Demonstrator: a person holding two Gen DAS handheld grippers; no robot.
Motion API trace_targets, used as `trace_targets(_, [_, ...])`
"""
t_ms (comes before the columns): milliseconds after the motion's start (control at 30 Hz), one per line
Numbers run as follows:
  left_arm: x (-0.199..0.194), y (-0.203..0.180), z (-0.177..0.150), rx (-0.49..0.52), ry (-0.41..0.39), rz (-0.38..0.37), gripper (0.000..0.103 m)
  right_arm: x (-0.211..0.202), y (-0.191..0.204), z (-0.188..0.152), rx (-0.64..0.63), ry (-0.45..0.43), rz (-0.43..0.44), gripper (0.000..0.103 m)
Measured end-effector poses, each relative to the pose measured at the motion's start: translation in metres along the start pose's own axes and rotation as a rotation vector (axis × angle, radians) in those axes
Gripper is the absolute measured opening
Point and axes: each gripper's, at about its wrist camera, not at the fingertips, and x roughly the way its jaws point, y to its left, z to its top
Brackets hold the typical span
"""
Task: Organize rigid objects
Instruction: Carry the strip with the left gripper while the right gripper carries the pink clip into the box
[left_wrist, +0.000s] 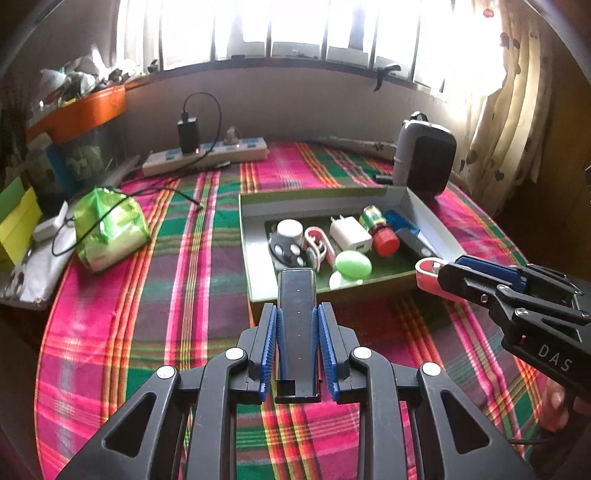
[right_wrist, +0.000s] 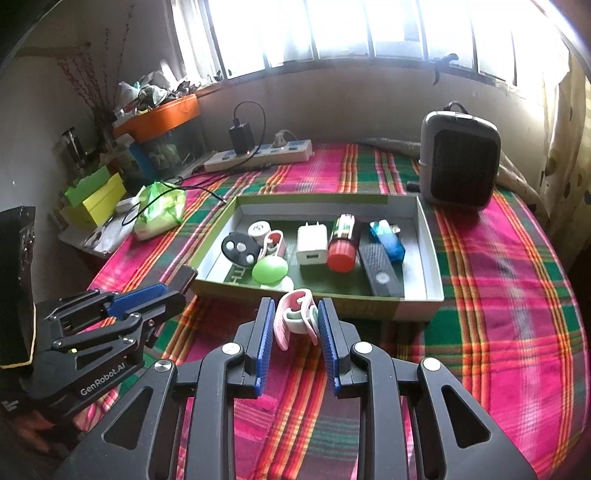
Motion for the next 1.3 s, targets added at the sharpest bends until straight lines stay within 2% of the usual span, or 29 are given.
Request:
trace_targets(467, [0.002,-0.010,0.041,0.033,-0.060,-0.037,0.022,0.003,-0.006,0.033,-0.028,-0.024,-0.030,0.026])
trace_targets(767, [0.031,-0.012,0.053,0.023,-0.022,-0.071,0.022,0.024,-0.024,0.055,-0.019,-0.009,-0.055,0.026])
trace_targets(933, [0.048,-0.012,0.057,0.017,-0.002,-0.078,0.022,0.043,-0.039,0.064,0.000,0.030,-0.053,0.026])
trace_targets(1300, [0.081,-0.008,0.061,-0.002,0.047,-0.070,0.022,0.076,-0.064,0.073,0.031,0.080,-0.076,0.026])
